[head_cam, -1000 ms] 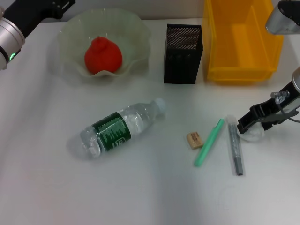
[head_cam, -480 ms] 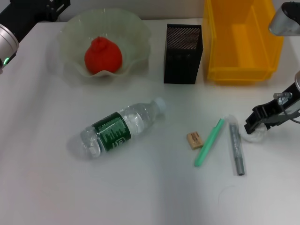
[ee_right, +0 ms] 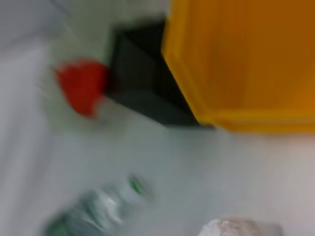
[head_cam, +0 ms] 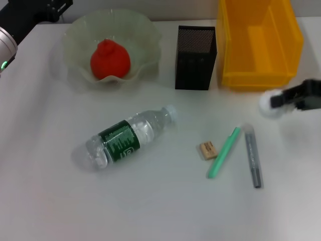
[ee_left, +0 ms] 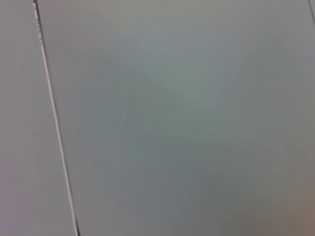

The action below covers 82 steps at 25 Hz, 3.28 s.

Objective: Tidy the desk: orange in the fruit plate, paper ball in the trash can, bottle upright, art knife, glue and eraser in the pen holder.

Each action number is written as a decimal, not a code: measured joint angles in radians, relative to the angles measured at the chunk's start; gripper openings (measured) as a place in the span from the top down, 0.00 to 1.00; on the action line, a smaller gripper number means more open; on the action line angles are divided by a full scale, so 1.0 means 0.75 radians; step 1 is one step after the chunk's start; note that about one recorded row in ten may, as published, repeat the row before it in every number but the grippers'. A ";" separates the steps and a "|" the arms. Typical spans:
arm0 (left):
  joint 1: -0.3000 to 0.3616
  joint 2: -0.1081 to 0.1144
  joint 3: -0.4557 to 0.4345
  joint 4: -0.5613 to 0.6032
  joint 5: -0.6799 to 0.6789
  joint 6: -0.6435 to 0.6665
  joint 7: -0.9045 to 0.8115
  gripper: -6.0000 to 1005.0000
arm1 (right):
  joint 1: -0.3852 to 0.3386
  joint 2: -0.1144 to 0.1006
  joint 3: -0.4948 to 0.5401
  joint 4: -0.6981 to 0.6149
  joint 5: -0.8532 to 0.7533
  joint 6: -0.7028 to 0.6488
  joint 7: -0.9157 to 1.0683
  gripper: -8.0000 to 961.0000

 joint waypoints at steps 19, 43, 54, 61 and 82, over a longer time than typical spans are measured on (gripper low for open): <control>0.038 0.000 0.145 0.045 0.006 0.043 -0.045 0.26 | 0.037 0.090 0.330 0.674 0.919 0.847 -1.606 0.63; 0.158 0.017 0.489 0.287 0.055 0.100 -0.497 0.26 | 0.129 0.071 0.172 0.730 0.944 1.006 -1.550 0.35; 0.197 0.020 0.560 0.833 0.820 0.378 -1.454 0.26 | 0.067 0.091 0.163 1.094 1.609 0.432 -2.312 0.35; 0.077 0.005 0.673 0.861 1.145 0.420 -1.751 0.26 | 0.082 0.092 0.178 1.185 1.654 0.443 -2.454 0.35; -0.125 -0.010 1.251 0.765 1.425 -0.061 -2.034 0.26 | -0.010 0.096 0.273 1.225 1.699 0.381 -2.474 0.35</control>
